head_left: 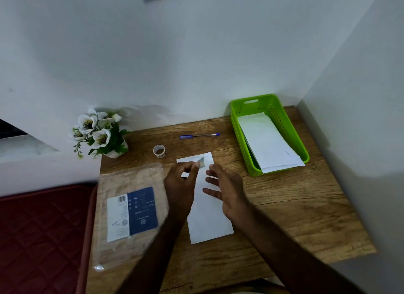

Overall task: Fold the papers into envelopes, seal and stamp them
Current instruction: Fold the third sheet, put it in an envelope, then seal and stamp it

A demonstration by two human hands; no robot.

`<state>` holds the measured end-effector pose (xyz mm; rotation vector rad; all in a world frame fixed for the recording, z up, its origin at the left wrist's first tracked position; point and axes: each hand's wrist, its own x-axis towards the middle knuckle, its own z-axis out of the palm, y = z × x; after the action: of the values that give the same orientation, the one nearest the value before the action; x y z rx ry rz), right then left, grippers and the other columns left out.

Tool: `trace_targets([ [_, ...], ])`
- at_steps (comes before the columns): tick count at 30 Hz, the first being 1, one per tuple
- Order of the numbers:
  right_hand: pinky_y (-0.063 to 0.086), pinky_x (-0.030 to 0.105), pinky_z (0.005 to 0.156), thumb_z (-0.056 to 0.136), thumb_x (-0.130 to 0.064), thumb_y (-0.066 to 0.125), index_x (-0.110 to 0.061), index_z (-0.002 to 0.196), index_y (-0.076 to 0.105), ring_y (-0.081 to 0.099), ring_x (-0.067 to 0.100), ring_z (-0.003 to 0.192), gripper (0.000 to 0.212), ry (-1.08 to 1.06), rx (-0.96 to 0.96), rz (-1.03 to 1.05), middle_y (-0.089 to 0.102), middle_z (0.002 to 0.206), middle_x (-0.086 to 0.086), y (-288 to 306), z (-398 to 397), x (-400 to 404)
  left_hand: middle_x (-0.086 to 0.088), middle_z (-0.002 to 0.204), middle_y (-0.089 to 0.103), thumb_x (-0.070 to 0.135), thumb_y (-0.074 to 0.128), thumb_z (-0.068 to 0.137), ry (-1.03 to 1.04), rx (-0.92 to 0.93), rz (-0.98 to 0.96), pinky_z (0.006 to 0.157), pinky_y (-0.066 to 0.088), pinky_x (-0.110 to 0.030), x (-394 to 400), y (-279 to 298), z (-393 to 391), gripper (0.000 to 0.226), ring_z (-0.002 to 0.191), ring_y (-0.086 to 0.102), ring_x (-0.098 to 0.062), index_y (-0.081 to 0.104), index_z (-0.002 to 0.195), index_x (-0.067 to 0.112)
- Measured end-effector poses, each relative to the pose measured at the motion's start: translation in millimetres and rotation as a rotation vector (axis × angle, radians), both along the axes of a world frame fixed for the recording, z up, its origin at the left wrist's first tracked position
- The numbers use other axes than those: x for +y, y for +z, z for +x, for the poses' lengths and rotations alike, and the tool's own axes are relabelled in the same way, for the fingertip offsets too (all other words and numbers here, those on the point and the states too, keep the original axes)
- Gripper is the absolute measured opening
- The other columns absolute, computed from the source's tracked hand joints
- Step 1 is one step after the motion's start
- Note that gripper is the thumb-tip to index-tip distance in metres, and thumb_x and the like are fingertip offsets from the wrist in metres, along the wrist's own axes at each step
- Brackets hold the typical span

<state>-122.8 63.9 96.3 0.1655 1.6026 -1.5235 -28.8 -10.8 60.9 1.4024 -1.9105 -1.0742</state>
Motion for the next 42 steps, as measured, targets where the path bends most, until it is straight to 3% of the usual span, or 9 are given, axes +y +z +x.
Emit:
trace_targets([
  [3,0.065,0.037,0.074,0.094,-0.033,0.071,-0.023,0.096,0.069,0.071,0.018,0.098,0.011,0.052,0.089,0.036,0.074,0.103,0.001,1,1,1,0.009,0.124,0.071,0.055,0.059,0.096,0.026,0.102,0.320,0.081,0.061,-0.028,-2,6,-1,0.041,0.093,0.070,-0.010,0.070,0.125,0.029],
  [10,0.064,0.034,0.072,0.087,-0.033,0.079,-0.017,0.097,0.075,0.071,0.019,0.095,0.019,0.090,0.121,0.041,0.076,0.097,0.002,3,1,-1,0.009,0.115,0.073,0.047,0.058,0.099,-0.057,0.148,0.387,0.070,0.054,-0.018,2,11,-2,0.030,0.091,0.070,-0.011,0.072,0.118,0.028],
  [14,0.063,0.031,0.066,0.090,-0.027,0.077,-0.016,0.094,0.074,0.072,0.021,0.090,0.012,0.065,0.110,0.051,0.076,0.092,0.004,-4,-1,-2,0.013,0.116,0.069,0.049,0.058,0.099,-0.037,0.084,0.289,0.065,0.056,-0.015,5,10,-5,0.033,0.095,0.068,-0.010,0.069,0.121,0.028],
  [18,0.062,0.027,0.058,0.091,-0.024,0.075,-0.017,0.088,0.072,0.073,0.020,0.081,0.008,0.012,0.133,0.100,0.075,0.088,0.003,-14,-5,-6,0.010,0.113,0.070,0.041,0.060,0.101,-0.005,-0.019,-0.033,0.072,0.046,-0.013,-3,5,-12,0.028,0.090,0.061,0.001,0.071,0.121,0.024],
  [22,0.054,0.024,0.047,0.089,-0.024,0.077,-0.010,0.092,0.074,0.069,0.017,0.066,0.014,-0.033,0.169,0.177,0.074,0.082,0.004,-30,-12,-15,-0.012,0.119,0.072,0.023,0.067,0.098,-0.172,-0.303,-0.357,0.089,0.054,-0.039,-28,-14,-23,0.024,0.106,0.069,-0.028,0.073,0.116,0.008],
  [25,0.043,0.022,0.044,0.085,-0.022,0.080,-0.009,0.080,0.074,0.056,0.012,0.050,0.016,-0.057,0.186,0.229,0.071,0.073,0.005,-39,-20,-24,-0.018,0.096,0.074,0.005,0.083,0.079,-0.294,-0.380,-0.507,0.075,0.058,-0.040,-40,-15,-31,0.018,0.087,0.072,-0.036,0.076,0.095,0.002],
  [31,0.046,0.026,0.056,0.079,-0.022,0.085,-0.013,0.061,0.067,0.058,0.013,0.054,0.027,-0.038,0.210,0.252,0.067,0.062,-0.001,-52,-34,-38,-0.014,0.109,0.072,0.021,0.065,0.097,-0.360,-0.396,-0.346,0.082,0.051,-0.037,-49,-23,-42,0.021,0.099,0.067,-0.031,0.074,0.110,0.007],
  [36,0.053,0.023,0.065,0.075,-0.022,0.089,-0.015,0.074,0.076,0.067,0.009,0.069,0.015,0.006,0.260,0.247,0.072,0.074,-0.007,-62,-43,-47,-0.009,0.101,0.071,0.032,0.058,0.101,-0.341,-0.334,-0.269,0.078,0.046,-0.032,-57,-33,-43,0.026,0.092,0.064,-0.025,0.073,0.104,0.011],
  [42,0.054,0.030,0.082,0.077,-0.025,0.088,-0.024,0.060,0.056,0.055,0.002,0.065,0.036,0.041,0.281,0.286,0.063,0.073,-0.010,-71,-51,-53,-0.007,0.098,0.069,0.038,0.054,0.103,-0.356,-0.272,-0.241,0.081,0.051,-0.039,-60,-42,-44,0.032,0.092,0.062,-0.024,0.072,0.103,0.012],
])
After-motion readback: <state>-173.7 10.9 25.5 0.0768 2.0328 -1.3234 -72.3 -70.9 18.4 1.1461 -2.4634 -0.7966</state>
